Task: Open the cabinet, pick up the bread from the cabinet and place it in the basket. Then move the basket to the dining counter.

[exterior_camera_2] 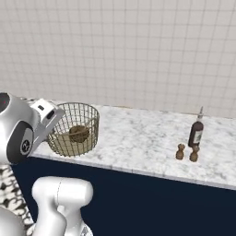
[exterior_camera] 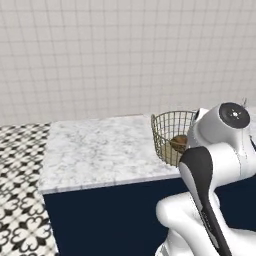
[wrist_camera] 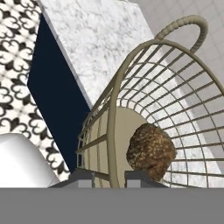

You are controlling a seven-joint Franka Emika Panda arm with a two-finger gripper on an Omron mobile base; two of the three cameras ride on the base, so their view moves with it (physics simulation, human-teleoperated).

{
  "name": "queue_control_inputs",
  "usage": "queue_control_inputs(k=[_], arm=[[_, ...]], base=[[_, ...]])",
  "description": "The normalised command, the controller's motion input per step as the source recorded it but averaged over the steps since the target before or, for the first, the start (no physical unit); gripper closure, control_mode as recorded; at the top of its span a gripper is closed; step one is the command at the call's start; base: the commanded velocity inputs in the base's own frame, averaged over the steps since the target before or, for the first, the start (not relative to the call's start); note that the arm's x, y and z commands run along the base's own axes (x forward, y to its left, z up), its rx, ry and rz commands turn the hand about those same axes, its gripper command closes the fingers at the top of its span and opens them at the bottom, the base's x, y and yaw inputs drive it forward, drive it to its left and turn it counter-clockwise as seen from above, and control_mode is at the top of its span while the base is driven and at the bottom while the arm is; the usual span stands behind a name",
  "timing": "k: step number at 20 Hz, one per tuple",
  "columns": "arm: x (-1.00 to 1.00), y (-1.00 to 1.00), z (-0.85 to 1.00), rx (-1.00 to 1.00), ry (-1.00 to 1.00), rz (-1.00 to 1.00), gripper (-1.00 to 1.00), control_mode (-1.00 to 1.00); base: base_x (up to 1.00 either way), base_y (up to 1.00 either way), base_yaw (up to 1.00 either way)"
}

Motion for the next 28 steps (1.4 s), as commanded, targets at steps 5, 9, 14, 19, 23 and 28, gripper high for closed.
queue_control_inputs(k=[5,9,14,19,23,28], arm=[[0.0,0.0,0.0,0.0,0.0,0.0,1.0,1.0],[0.0,0.0,0.0,0.0,0.0,0.0,1.0,1.0],[0.0,0.0,0.0,0.0,0.0,0.0,1.0,1.0],[0.37,0.0,-0.01,0.0,0.0,0.0,1.0,-1.0],[1.0,0.0,-0.22,0.0,0.0,0.0,1.0,-1.0],[1.0,0.03,-0.36,0.0,0.03,0.0,1.0,-1.0]], base=[[0.53,0.13,-0.1],[0.63,0.24,-0.13],[0.24,0.05,-0.05],[0.0,0.0,0.0],[0.0,0.0,0.0],[0.0,0.0,0.0]])
